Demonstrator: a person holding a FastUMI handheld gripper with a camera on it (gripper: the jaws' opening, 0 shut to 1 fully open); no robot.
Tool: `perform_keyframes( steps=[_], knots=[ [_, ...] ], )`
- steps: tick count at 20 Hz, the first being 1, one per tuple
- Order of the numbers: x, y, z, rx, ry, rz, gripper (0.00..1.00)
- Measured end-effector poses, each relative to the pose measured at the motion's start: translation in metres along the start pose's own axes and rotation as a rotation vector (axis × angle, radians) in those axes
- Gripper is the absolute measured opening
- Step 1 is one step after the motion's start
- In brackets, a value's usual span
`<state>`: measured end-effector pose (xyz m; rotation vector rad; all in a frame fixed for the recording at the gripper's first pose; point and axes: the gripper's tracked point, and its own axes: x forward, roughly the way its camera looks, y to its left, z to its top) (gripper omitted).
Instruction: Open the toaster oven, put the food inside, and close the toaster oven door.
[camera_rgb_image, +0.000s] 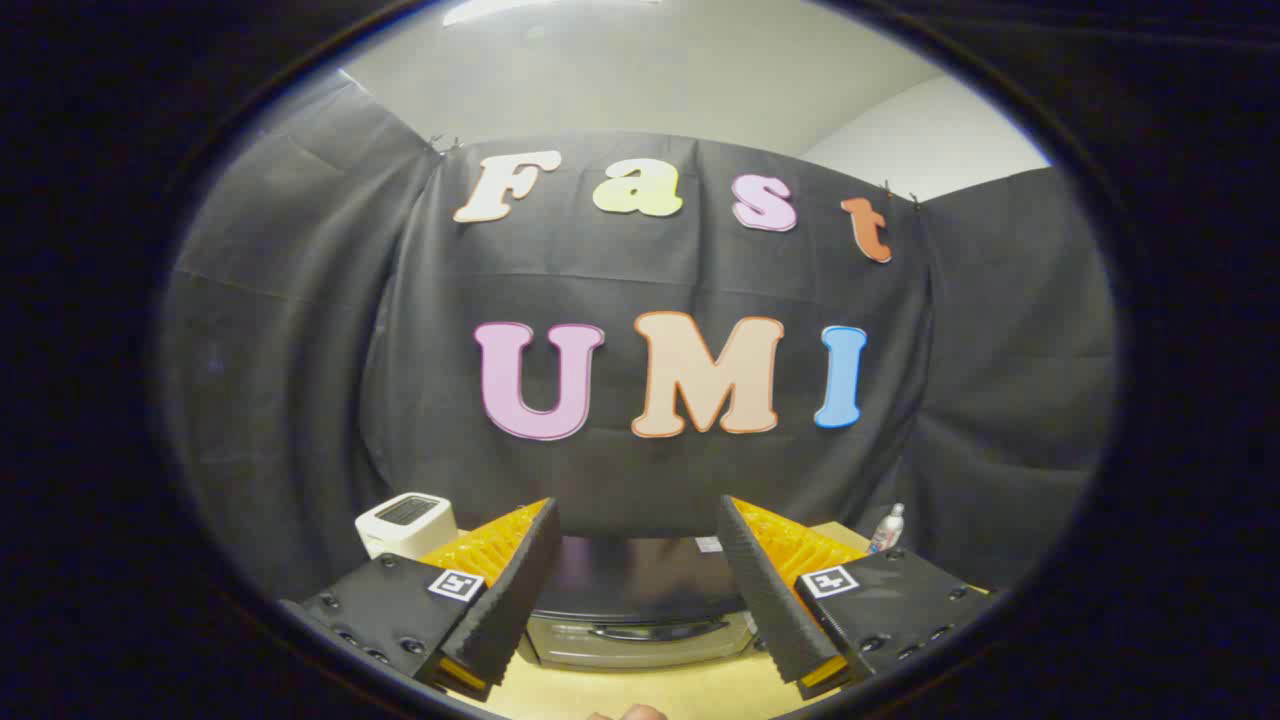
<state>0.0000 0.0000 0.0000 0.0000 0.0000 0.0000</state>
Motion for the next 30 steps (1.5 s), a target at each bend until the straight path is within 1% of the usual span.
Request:
perform_keyframes(
  steps=[2,5,9,13,17,25,30],
  knots=[
    [-0.001,0.012,0.003,-0.021,0.011,0.024,0.99],
    [-0.003,0.014,0.004,-0.04,0.039,0.016,0.99],
    [0.0,0.016,0.011,-0.036,0.046,0.022,0.99],
    [0.0,0.018,0.004,-0.041,0.054,0.03,0.99],
    [0.001,0.027,0.006,-0.021,0.041,0.057,0.99],
    [0.004,0.026,-0.006,-0.015,0.054,0.056,0.99],
    [0.011,0.015,-0.022,-0.002,0.056,0.043,0.99]
  ],
)
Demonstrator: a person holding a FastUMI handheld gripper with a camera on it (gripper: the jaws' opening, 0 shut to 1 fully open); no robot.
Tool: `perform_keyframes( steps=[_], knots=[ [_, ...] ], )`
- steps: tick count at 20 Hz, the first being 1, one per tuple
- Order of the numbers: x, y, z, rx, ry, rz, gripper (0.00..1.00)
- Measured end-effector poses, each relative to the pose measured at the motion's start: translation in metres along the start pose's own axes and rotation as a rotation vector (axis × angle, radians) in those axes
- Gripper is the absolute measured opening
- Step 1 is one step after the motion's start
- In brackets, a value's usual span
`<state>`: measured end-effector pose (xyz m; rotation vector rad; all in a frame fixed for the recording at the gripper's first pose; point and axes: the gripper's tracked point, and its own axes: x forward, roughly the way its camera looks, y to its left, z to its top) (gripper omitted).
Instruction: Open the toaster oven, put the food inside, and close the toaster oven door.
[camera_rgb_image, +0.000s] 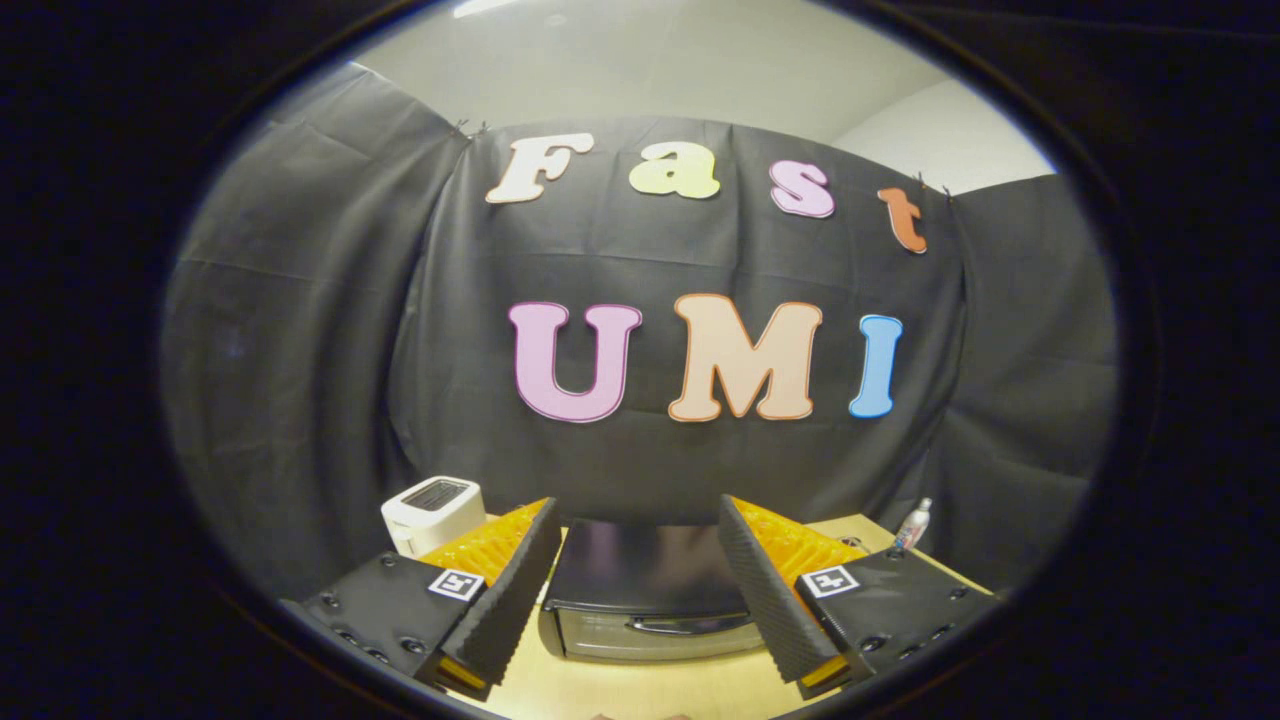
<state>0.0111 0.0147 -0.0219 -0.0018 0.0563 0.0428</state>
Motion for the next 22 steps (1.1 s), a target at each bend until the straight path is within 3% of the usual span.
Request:
perform_keyframes(
  steps=[13,22],
  knots=[
    [0.054,-0.037,-0.097,0.046,0.05,-0.056,0.99],
    [0.089,-0.046,-0.15,-0.016,0.084,-0.082,0.99]
  ],
)
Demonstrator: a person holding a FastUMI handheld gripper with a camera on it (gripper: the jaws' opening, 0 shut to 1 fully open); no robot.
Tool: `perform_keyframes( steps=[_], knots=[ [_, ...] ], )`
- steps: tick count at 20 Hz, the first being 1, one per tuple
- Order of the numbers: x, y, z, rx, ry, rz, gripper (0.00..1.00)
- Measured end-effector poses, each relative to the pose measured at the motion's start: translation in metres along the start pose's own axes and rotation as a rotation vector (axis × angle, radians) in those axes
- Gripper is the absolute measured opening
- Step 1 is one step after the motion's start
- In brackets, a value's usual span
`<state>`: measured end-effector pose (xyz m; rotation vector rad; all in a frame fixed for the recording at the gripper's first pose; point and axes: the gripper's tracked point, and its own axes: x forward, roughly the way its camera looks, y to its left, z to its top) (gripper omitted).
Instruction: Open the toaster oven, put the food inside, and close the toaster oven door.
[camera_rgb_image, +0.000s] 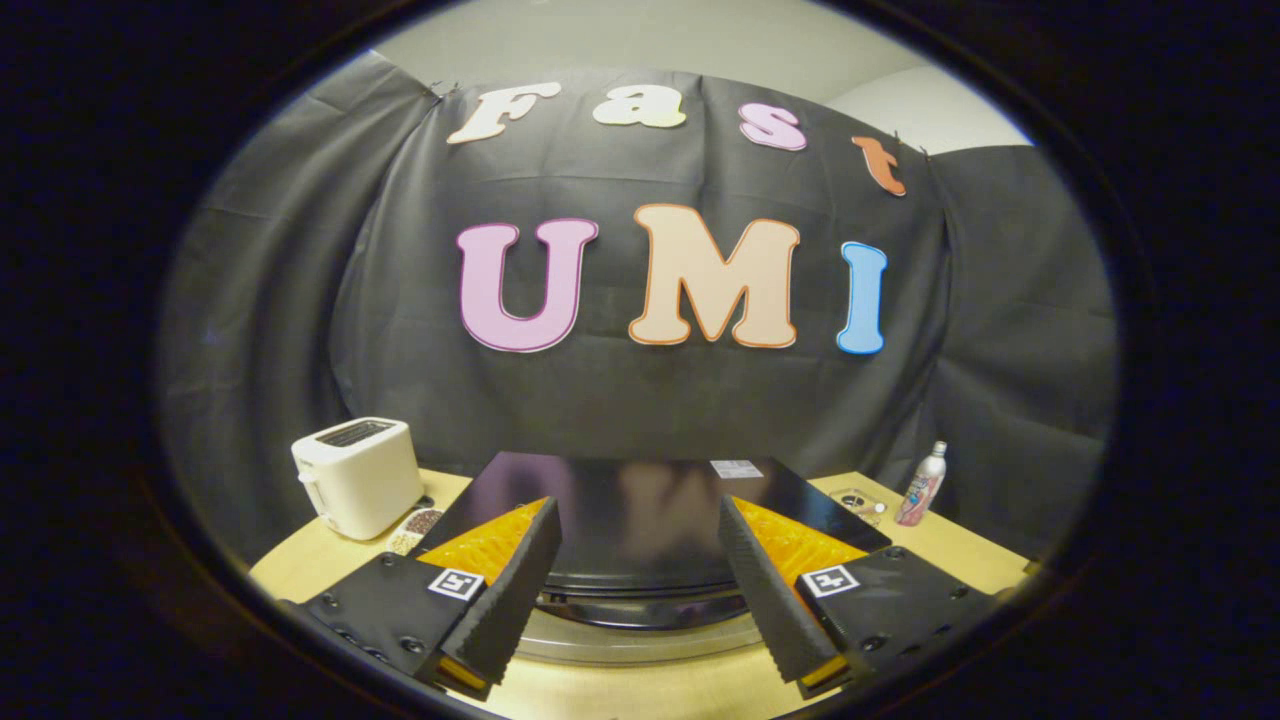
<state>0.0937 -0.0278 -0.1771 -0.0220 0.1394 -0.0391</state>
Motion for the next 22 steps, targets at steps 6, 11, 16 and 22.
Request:
perform_keyframes(
  steps=[6,11,16,22],
  knots=[
    [0.017,-0.004,-0.031,0.028,0.035,-0.015,0.99],
    [0.019,-0.012,-0.034,0.168,-0.028,-0.021,0.99],
    [0.014,-0.013,-0.03,0.117,-0.136,-0.037,0.99],
    [-0.003,-0.019,-0.034,0.148,-0.191,-0.055,0.98]
  ],
)
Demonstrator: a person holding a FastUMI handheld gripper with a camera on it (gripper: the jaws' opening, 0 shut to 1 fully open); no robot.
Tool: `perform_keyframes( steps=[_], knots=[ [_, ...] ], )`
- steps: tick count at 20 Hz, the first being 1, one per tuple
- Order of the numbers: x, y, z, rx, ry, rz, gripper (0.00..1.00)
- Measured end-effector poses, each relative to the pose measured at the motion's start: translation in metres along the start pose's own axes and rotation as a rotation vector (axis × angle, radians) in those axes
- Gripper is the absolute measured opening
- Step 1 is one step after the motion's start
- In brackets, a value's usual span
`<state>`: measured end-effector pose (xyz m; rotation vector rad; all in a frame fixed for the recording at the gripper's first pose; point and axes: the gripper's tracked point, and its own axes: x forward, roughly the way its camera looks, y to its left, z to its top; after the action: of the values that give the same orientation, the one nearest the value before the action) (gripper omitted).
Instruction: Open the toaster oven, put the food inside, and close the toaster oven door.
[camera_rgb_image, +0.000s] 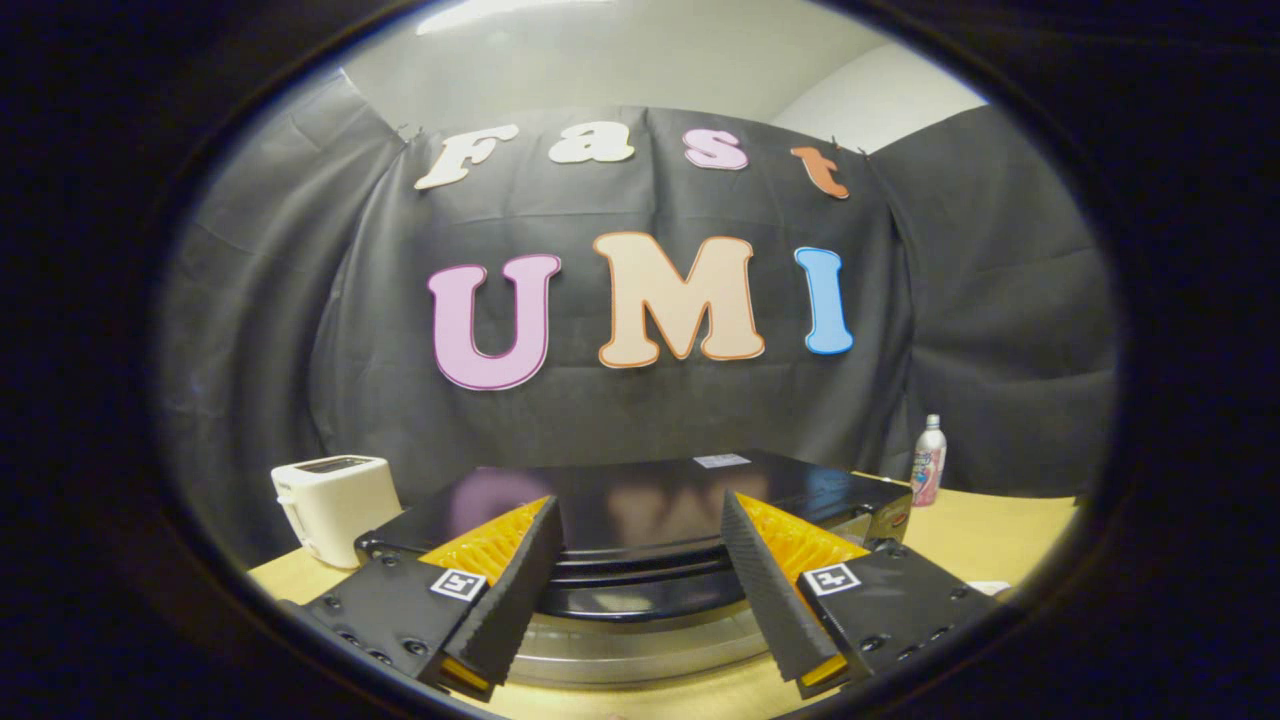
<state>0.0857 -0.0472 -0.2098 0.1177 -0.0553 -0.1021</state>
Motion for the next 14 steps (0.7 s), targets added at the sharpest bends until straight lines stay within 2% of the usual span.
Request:
perform_keyframes(
  steps=[14],
  knots=[
    [-0.076,-0.021,-0.017,0.029,0.031,-0.025,0.96]
  ],
)
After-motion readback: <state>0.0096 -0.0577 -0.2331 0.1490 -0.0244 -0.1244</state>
